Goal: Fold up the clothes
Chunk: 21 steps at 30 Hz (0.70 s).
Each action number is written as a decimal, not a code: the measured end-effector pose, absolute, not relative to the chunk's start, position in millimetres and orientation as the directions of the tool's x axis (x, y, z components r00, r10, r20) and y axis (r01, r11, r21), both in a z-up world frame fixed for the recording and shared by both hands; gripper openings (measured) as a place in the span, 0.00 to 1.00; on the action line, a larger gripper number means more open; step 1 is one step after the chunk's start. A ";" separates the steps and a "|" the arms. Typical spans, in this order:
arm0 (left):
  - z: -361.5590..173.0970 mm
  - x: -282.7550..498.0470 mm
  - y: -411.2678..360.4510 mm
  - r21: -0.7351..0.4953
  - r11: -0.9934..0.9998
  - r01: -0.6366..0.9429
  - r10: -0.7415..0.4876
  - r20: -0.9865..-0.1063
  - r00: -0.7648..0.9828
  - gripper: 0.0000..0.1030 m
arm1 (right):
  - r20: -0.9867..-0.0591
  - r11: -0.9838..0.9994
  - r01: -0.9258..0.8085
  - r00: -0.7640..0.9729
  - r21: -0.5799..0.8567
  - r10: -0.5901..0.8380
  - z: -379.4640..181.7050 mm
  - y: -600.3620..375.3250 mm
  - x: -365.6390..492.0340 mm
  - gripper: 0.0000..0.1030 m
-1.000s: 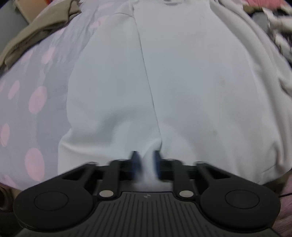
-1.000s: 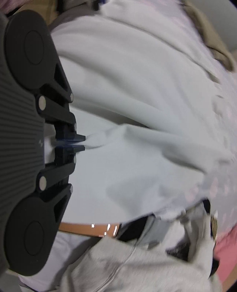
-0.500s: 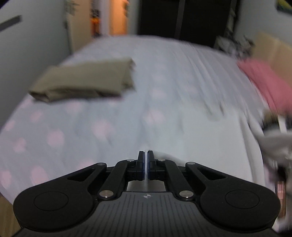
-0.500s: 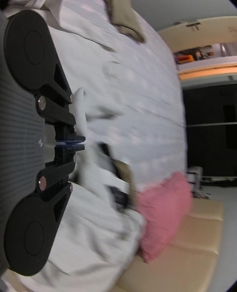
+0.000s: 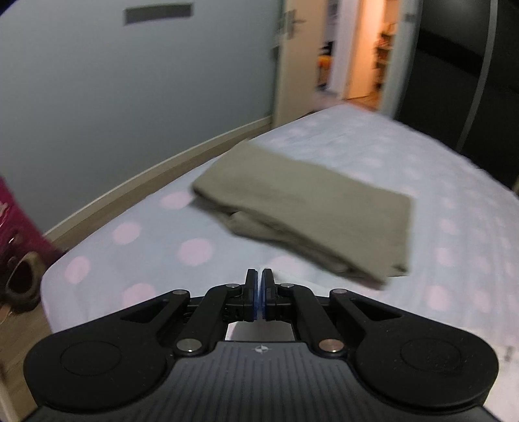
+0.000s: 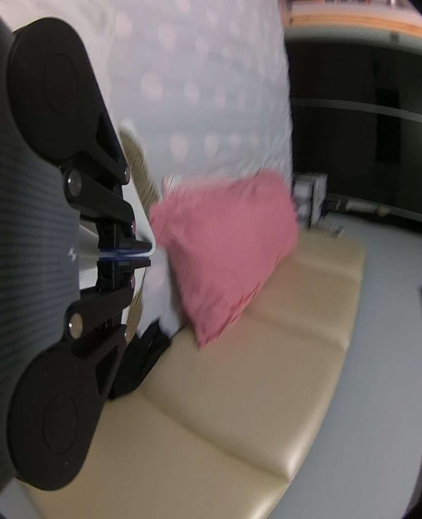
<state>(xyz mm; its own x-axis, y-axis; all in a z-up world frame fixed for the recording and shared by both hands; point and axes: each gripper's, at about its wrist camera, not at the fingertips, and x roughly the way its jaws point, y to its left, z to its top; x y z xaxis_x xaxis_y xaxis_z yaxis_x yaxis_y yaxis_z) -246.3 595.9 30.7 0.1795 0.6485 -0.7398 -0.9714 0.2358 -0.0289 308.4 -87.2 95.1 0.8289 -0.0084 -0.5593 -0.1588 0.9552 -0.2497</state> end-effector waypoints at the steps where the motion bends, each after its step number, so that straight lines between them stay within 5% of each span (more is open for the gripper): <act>1: 21.0 -247.5 605.0 -0.014 0.215 -0.977 0.644 -0.749 0.152 0.01 | -0.565 0.955 -0.135 0.824 -0.264 -0.039 88.1 -91.8 317.1 0.03; 10: -36.3 -234.5 628.8 0.043 0.227 -0.973 0.621 -0.776 0.111 0.05 | -0.606 0.938 -0.072 0.779 -0.340 -0.160 36.9 -111.2 357.4 0.05; 12: -37.2 -235.4 625.9 0.037 0.238 -0.970 0.619 -0.775 0.122 0.23 | -0.618 0.940 -0.068 0.769 -0.334 -0.165 35.2 -112.3 359.0 0.08; 14: -38.1 -236.4 623.1 0.032 0.249 -0.968 0.618 -0.775 0.133 0.30 | -0.630 0.944 -0.062 0.759 -0.323 -0.166 34.8 -113.2 364.2 0.19; 16: -39.1 -236.5 621.0 0.030 0.258 -0.966 0.613 -0.777 0.140 0.30 | -0.627 0.950 -0.052 0.762 -0.308 -0.162 37.3 -116.3 364.8 0.41; 21: -38.8 -234.9 602.1 -0.001 0.296 -0.955 0.600 -0.778 0.187 0.43 | -0.632 0.981 -0.094 0.774 -0.169 -0.035 54.2 -132.0 352.0 0.61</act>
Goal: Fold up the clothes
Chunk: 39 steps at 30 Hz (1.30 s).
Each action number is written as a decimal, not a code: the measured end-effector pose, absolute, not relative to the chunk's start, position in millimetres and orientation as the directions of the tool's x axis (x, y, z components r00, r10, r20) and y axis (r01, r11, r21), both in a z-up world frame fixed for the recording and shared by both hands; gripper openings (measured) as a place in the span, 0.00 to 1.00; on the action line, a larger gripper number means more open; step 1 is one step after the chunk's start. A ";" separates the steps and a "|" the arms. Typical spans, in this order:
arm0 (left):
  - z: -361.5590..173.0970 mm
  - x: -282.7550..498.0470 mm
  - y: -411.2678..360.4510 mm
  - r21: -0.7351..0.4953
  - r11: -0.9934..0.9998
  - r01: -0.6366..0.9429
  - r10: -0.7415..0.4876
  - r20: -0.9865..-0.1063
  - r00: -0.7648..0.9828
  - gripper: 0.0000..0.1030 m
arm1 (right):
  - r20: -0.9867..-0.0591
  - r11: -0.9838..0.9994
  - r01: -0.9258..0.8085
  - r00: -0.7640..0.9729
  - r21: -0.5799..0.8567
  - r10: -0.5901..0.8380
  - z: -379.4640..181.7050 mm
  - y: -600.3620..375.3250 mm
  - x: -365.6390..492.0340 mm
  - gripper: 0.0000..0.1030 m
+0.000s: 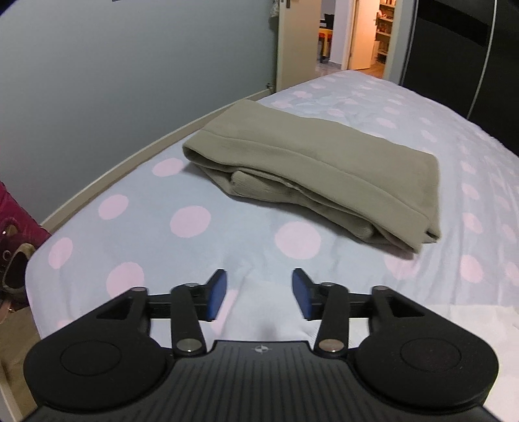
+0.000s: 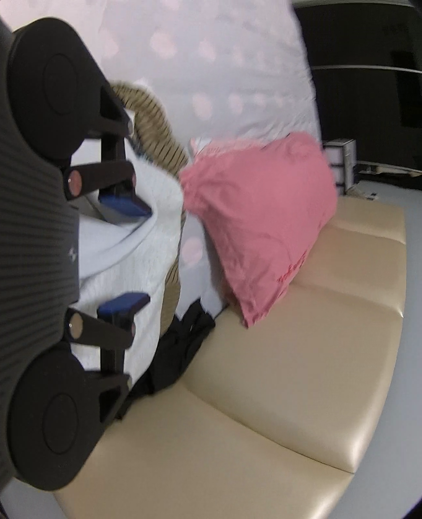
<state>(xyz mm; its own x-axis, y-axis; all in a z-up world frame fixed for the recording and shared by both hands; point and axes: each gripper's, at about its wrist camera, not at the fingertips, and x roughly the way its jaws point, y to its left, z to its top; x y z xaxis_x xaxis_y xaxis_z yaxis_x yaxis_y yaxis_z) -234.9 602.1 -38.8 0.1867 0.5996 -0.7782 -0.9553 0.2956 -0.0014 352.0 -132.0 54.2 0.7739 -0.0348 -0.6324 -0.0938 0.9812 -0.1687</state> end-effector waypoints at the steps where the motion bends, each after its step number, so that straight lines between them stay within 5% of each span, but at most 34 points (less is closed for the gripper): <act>1: -39.5 -233.9 597.0 -0.007 0.303 -0.953 0.593 -0.781 0.194 0.43 | -0.626 0.983 -0.099 0.780 -0.154 -0.019 58.3 -134.1 346.4 0.65; 15: -40.8 -208.1 519.9 -0.015 0.465 -0.885 0.539 -0.788 0.297 0.48 | -0.525 0.928 -0.331 0.827 -0.170 0.199 67.3 -162.6 228.1 0.67; 23: -39.0 -204.6 528.8 -0.113 0.421 -0.900 0.502 -0.797 0.335 0.48 | -0.579 0.959 -0.271 0.796 -0.079 0.177 20.6 -174.6 213.8 0.66; 24: -40.0 -203.3 528.7 -0.107 0.423 -0.900 0.501 -0.800 0.330 0.48 | -0.583 0.964 -0.262 0.792 -0.057 0.181 16.3 -176.8 218.6 0.50; 25: -41.0 -202.6 528.5 -0.105 0.425 -0.899 0.497 -0.803 0.329 0.48 | -0.587 0.967 -0.253 0.788 -0.034 0.185 13.1 -178.7 223.2 0.16; 26: -41.9 -202.1 528.2 -0.104 0.427 -0.898 0.493 -0.806 0.328 0.48 | -0.588 0.969 -0.246 0.786 -0.009 0.194 14.7 -179.7 226.3 0.05; 33: -47.9 -202.8 532.3 -0.080 0.419 -0.904 0.491 -0.818 0.300 0.48 | -0.427 0.969 -0.249 0.874 0.014 0.230 100.5 -177.0 228.7 0.05; 39: -49.9 -202.1 533.1 -0.073 0.430 -0.900 0.485 -0.822 0.298 0.48 | -0.350 0.987 -0.152 0.929 -0.056 0.123 167.7 -179.7 246.3 0.05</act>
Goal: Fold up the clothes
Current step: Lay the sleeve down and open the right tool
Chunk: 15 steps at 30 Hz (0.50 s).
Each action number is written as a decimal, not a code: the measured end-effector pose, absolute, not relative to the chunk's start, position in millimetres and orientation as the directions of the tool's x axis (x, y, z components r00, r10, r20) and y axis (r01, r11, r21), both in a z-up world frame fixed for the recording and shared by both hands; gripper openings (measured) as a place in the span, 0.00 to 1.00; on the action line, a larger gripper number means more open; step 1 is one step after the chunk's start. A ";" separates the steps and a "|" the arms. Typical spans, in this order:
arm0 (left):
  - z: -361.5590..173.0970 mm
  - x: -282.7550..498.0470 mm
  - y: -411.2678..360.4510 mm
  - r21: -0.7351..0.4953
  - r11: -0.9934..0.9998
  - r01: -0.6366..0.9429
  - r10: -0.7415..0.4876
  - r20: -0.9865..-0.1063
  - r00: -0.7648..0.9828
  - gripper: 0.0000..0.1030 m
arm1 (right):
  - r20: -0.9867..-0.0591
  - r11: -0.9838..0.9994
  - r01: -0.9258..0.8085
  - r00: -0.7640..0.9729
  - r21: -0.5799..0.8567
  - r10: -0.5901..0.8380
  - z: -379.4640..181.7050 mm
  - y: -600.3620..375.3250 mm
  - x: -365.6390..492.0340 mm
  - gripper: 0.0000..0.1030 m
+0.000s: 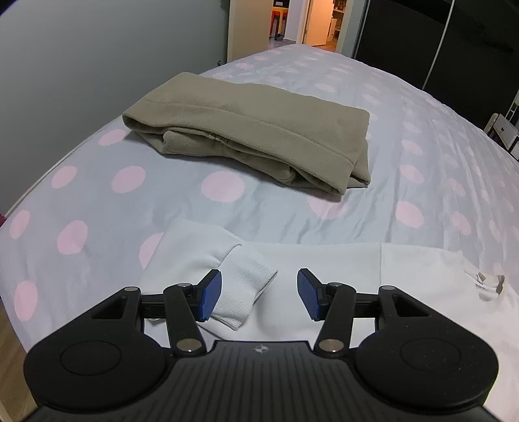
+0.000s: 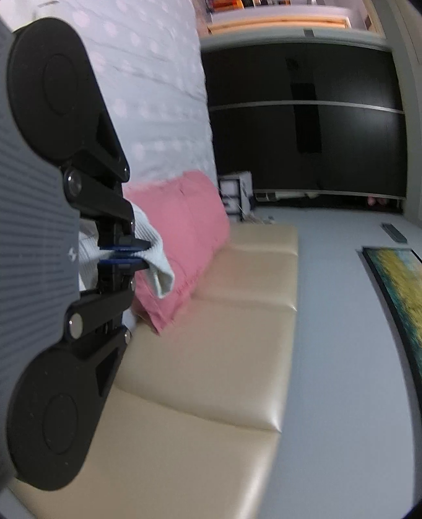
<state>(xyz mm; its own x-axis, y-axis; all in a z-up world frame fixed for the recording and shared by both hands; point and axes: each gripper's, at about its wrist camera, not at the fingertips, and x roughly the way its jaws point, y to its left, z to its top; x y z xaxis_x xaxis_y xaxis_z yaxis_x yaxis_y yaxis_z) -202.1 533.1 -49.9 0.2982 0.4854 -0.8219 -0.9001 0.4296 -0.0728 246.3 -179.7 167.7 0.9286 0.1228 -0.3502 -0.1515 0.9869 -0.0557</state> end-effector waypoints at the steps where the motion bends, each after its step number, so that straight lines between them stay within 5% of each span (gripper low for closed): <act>1: -49.9 -201.6 532.7 -0.069 0.435 -0.898 0.485 -0.822 0.298 0.48 | -0.350 0.989 -0.128 0.932 -0.073 0.095 171.9 -180.2 251.9 0.05; 9: -53.3 -200.9 532.5 -0.054 0.450 -0.892 0.477 -0.830 0.290 0.48 | -0.486 0.992 0.000 0.872 -0.126 -0.061 123.5 -189.5 296.3 0.06; 15: -69.5 -205.5 534.6 -0.020 0.485 -0.874 0.439 -0.859 0.263 0.48 | -0.419 0.978 0.042 0.899 -0.202 -0.125 97.7 -187.7 280.8 0.36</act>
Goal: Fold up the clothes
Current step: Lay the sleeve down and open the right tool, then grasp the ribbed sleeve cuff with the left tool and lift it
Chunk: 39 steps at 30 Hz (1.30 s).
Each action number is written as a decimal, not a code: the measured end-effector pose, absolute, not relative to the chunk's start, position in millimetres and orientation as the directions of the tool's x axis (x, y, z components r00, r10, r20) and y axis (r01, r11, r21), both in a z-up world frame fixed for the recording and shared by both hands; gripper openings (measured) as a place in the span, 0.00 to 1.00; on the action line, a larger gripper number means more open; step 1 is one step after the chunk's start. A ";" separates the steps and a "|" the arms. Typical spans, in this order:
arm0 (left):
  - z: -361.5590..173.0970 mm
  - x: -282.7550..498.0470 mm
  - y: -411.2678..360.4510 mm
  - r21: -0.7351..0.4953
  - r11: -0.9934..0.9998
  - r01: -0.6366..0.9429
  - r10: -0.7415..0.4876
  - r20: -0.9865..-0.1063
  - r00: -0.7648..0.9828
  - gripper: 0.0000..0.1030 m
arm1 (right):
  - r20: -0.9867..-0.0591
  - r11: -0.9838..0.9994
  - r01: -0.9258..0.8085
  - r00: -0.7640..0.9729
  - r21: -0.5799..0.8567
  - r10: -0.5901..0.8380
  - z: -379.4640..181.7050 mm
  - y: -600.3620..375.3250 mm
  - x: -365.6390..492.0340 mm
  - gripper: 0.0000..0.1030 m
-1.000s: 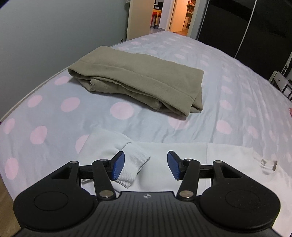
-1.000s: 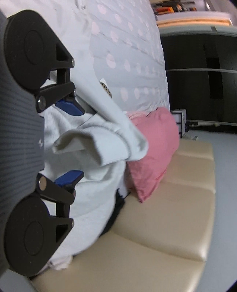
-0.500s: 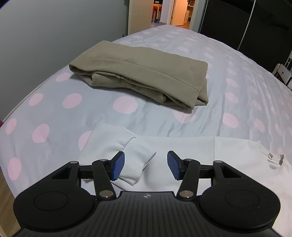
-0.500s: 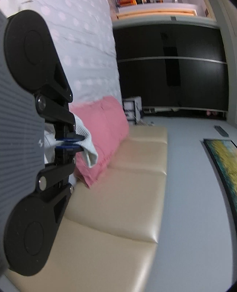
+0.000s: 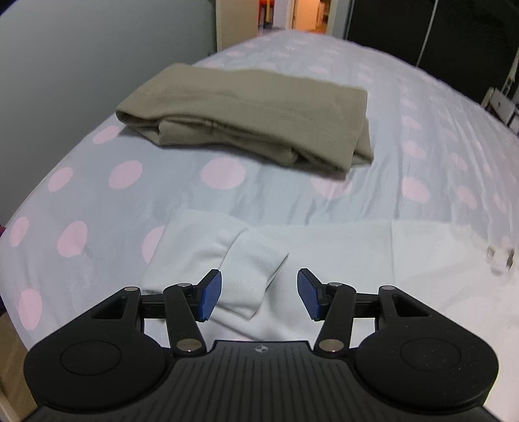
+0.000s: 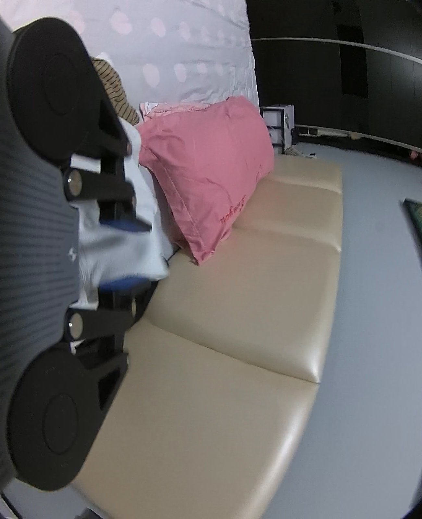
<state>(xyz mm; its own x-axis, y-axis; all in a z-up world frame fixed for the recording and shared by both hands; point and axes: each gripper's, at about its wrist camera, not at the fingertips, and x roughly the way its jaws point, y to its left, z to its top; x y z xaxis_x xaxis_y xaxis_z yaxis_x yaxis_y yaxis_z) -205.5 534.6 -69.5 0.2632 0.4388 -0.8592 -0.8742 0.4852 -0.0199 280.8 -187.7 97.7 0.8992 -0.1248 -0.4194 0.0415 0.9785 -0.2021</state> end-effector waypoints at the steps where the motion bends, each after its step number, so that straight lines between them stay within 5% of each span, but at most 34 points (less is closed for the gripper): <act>1: -73.6 -206.0 534.7 -0.015 0.491 -0.871 0.429 -0.866 0.257 0.48 | -0.411 0.979 0.029 0.905 -0.200 -0.111 94.8 -185.3 273.9 0.36; 5: -90.1 -209.0 536.1 -0.020 0.514 -0.857 0.408 -0.874 0.264 0.52 | -0.428 0.996 -0.062 0.903 -0.067 0.028 77.7 -176.6 226.0 0.43; 11: -117.7 -185.9 539.6 0.085 0.583 -0.808 0.439 -0.869 0.226 0.52 | -0.588 0.966 -0.223 0.767 0.130 0.257 19.4 -134.9 187.7 0.45; 23: -181.8 -160.3 560.8 0.263 0.627 -0.733 0.462 -0.883 0.078 0.51 | -0.696 0.929 -0.365 0.652 0.058 0.300 -43.2 -74.8 180.5 0.49; 25: -182.2 -159.5 564.0 0.254 0.619 -0.743 0.458 -0.885 0.079 0.44 | -0.703 0.923 -0.381 0.645 0.044 0.300 -51.6 -70.2 187.3 0.49; 27: -177.3 -159.5 567.6 0.228 0.613 -0.756 0.437 -0.896 0.085 0.17 | -0.711 0.919 -0.392 0.638 0.032 0.297 -56.1 -65.8 182.6 0.49; 28: -172.0 -161.0 570.0 0.201 0.608 -0.768 0.419 -0.903 0.096 0.12 | -0.713 0.917 -0.398 0.636 0.027 0.297 -56.8 -63.8 181.4 0.49; 32: -137.5 -184.8 577.3 0.092 0.540 -0.837 0.407 -0.899 0.164 0.08 | -0.703 0.907 -0.422 0.644 0.005 0.303 -54.6 -58.9 173.9 0.50; 39: -46.7 -258.0 583.9 0.028 0.338 -0.941 0.594 -0.781 0.190 0.06 | -0.705 0.899 -0.438 0.636 0.004 0.313 -56.0 -56.3 171.3 0.53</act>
<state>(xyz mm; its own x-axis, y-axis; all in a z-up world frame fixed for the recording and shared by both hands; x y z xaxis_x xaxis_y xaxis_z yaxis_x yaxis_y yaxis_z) -258.0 583.9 -46.7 0.1901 0.5943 -0.7815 -0.9408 0.3379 0.0281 171.3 -56.3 -56.0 0.6363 0.3127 -0.7053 -0.4380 0.8990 0.0035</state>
